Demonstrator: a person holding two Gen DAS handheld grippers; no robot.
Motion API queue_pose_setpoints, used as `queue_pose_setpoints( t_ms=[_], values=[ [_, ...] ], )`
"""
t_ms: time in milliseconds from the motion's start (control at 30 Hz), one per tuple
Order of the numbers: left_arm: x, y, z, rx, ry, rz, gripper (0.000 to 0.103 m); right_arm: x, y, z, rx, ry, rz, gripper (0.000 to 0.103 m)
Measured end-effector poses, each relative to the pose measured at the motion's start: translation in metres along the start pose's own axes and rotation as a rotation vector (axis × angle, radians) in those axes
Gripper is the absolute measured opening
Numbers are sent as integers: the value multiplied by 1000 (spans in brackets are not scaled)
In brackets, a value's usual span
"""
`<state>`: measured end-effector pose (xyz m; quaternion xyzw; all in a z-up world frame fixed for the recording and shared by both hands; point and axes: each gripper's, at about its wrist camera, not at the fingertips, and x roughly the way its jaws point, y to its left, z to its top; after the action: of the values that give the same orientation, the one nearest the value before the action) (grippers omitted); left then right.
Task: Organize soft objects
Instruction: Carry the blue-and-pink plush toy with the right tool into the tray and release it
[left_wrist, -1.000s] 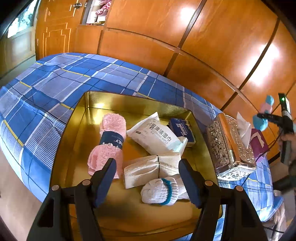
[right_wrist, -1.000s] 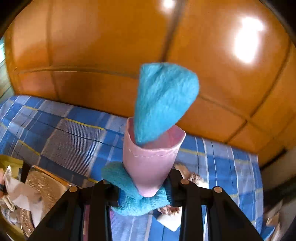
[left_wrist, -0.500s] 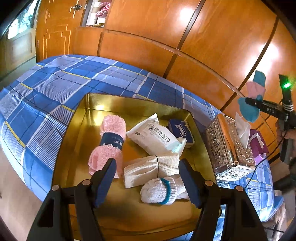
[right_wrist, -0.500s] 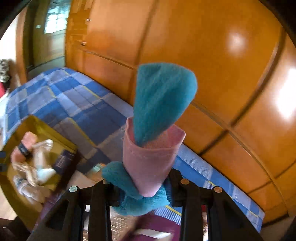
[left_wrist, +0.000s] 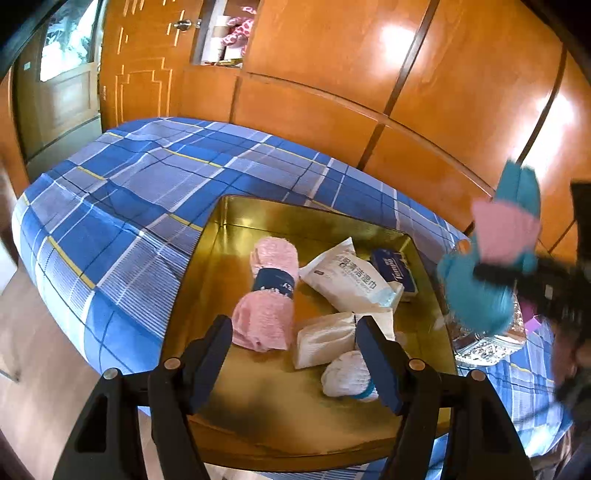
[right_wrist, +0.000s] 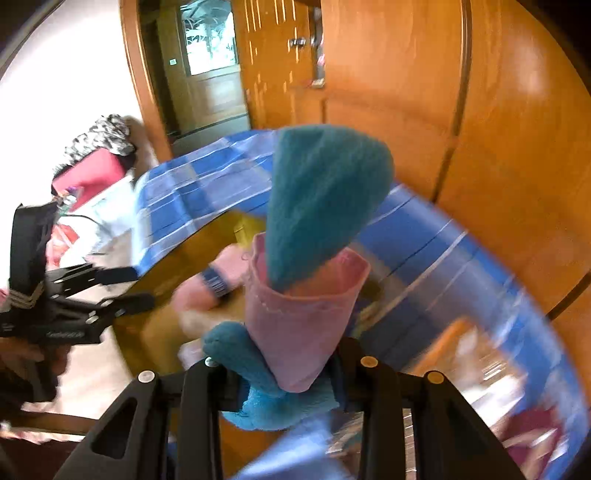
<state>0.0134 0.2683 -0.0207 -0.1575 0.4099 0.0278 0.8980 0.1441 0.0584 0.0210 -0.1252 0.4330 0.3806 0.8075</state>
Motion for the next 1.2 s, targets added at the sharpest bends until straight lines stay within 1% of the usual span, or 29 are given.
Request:
queue_pose_setpoints(
  t_ms=[33, 67, 167, 267, 333, 400, 467, 567, 600, 633, 700, 733, 767, 833, 933, 1067, 1200],
  values=[
    [0, 0, -1, -1, 1, 1, 70, 6, 4, -6, 23, 13, 35, 33],
    [1, 0, -2, -3, 4, 1, 70, 5, 7, -12, 36, 23, 53, 34],
    [3, -1, -5, -5, 8, 0, 70, 22, 19, -25, 56, 53, 100, 34],
    [5, -2, -6, -1, 9, 8, 70, 43, 30, -33, 48, 90, 89, 34],
    [6, -3, -6, 5, 4, 19, 70, 47, 35, -38, 39, 102, 84, 35],
    [6, -3, -7, 9, 2, 27, 70, 49, 40, -42, 23, 106, 56, 36],
    [8, -3, -8, 11, 7, 30, 70, 51, 44, -45, 28, 106, 53, 40],
    [9, -6, -10, 16, 14, 30, 70, 44, 47, -51, 26, 110, 37, 42],
    [9, -8, -10, 21, 15, 29, 71, 40, 47, -56, 24, 106, 32, 43],
    [8, -9, -10, 23, 17, 29, 73, 35, 47, -59, 25, 100, 34, 45],
    [7, -12, -11, 21, 13, 23, 77, 31, 49, -62, 29, 82, 25, 47],
    [6, -13, -11, 22, 10, 22, 77, 28, 49, -63, 34, 73, 22, 49],
    [5, -15, -11, 26, 8, 22, 77, 26, 49, -63, 43, 65, 21, 56],
    [2, -18, -11, 33, 0, 26, 77, 19, 46, -66, 73, 47, 28, 63],
    [1, -22, -10, 37, -3, 26, 77, 8, 43, -69, 101, 16, 26, 64],
    [-1, -29, -9, 45, -5, 22, 77, -13, 39, -73, 117, -46, 8, 67],
    [-3, -41, -6, 71, -20, 18, 77, -40, 31, -78, 143, -119, -2, 67]
  ],
)
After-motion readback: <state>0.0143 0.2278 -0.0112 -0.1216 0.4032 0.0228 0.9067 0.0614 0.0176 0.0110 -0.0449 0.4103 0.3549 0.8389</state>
